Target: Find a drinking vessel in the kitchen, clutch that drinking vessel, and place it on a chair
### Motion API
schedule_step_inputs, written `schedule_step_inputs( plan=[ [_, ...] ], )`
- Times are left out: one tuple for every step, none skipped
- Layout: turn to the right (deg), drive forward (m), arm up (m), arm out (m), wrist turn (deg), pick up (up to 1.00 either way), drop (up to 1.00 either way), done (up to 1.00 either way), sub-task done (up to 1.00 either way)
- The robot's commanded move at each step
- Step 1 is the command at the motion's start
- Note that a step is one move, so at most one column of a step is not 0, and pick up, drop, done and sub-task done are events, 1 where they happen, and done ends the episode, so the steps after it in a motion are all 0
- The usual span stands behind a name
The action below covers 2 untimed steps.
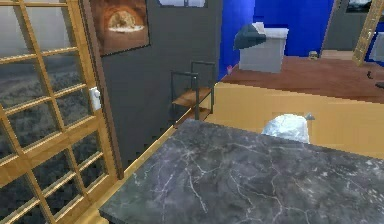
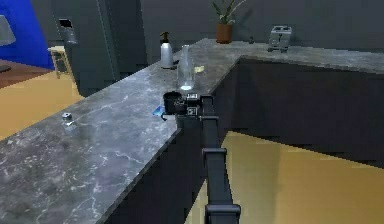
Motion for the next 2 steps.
schedule_step_inputs(
  plan=[
    [0.0,0.0,0.0,0.0,0.0,1.0,0.0,0.0,0.0],
    [0.0,0.0,0.1,0.0,0.0,0.0,0.0,0.0,0.0]
  ],
)
